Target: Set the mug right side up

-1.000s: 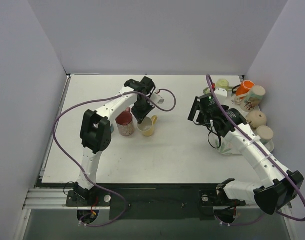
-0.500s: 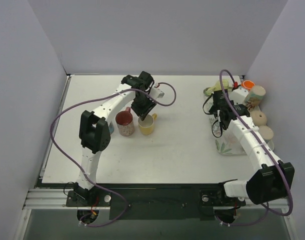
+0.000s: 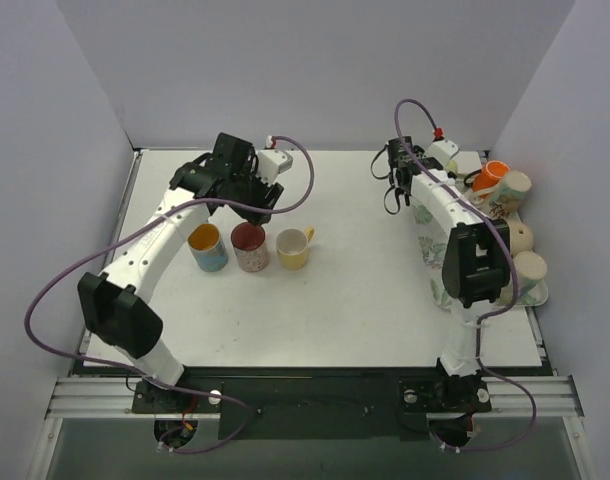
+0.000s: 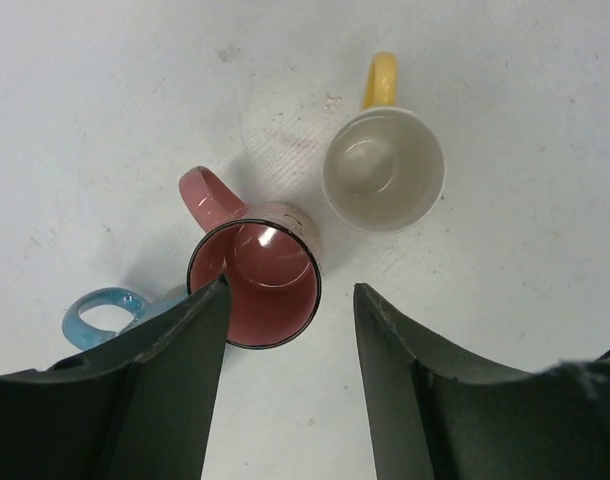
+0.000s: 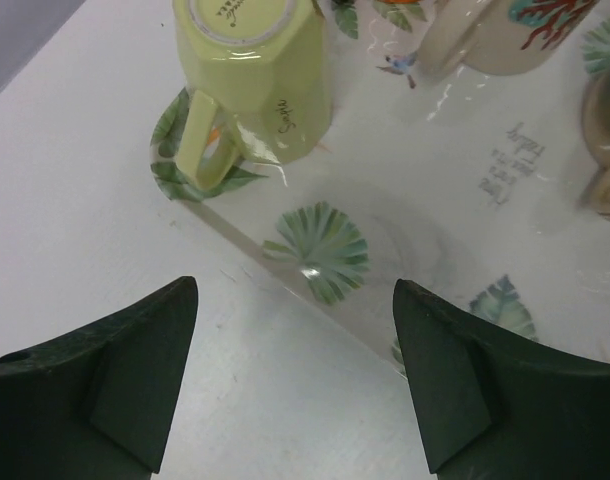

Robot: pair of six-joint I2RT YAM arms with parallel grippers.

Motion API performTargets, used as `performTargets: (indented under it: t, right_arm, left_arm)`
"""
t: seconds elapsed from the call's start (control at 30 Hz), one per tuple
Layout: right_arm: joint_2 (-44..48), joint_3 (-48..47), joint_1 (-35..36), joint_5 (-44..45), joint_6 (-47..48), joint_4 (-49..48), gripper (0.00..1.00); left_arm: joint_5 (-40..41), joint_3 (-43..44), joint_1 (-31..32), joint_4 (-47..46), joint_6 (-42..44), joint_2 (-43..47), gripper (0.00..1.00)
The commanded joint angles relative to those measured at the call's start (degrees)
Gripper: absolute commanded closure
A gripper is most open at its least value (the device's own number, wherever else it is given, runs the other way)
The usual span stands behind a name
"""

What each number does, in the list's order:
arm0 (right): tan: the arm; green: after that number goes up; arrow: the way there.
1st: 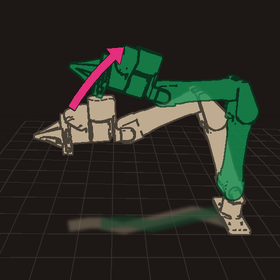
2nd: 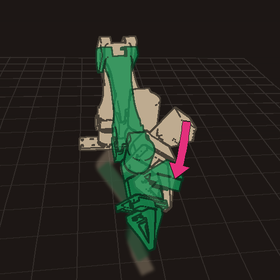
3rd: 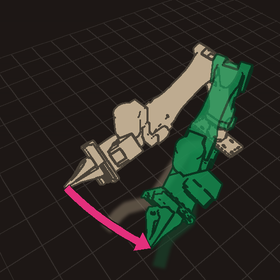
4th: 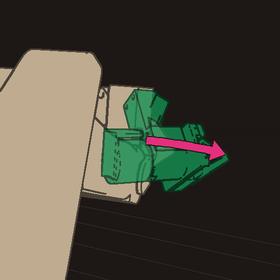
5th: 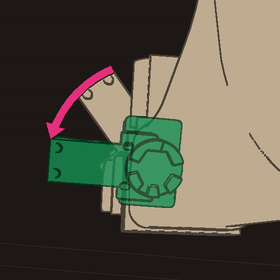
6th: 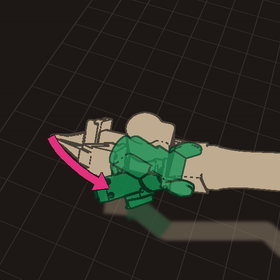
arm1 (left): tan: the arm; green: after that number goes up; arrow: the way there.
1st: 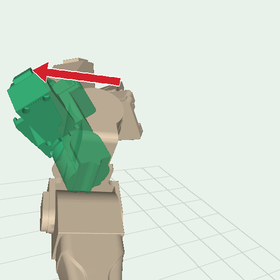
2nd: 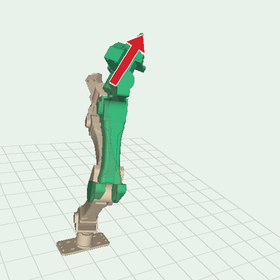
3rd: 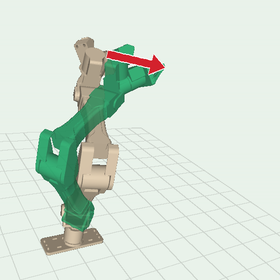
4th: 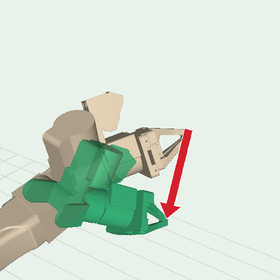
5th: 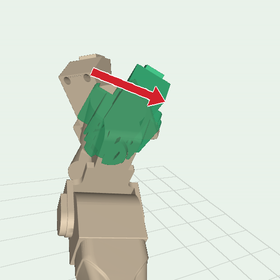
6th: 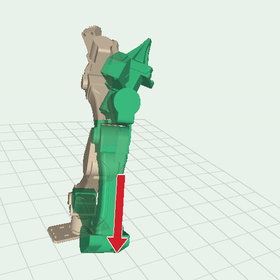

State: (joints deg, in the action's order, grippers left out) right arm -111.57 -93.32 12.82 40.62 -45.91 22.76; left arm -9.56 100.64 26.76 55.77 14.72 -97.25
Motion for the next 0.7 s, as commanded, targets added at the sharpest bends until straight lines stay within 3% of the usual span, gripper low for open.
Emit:
performTargets:
  t: [0.0,0.3,0.57,0.67]
  right_arm:
    - [-8.2,-9.4,-0.51,5.87,-8.39,0.53,0.26]
    - [-22.81,-26.37,-2.97,0.78,-10.95,1.75,0.34]
    - [-26.33,-29.82,-5.34,2.0,-14.2,6.14,0.41]
    - [-23.97,-26.4,-6.14,2.09,-14.65,6.95,0.43]
  left_arm:
    - [1.74,-10.0,-0.48,-14.98,-0.48,6.71,0.38]
    - [1.83,-16.79,-1.45,-18.77,-0.4,11.29,0.37]
    - [0.95,-17.94,-1.63,-18.85,0.84,13.67,0.37]
    - [1.83,-17.85,-1.8,-18.77,1.01,13.67,0.37]
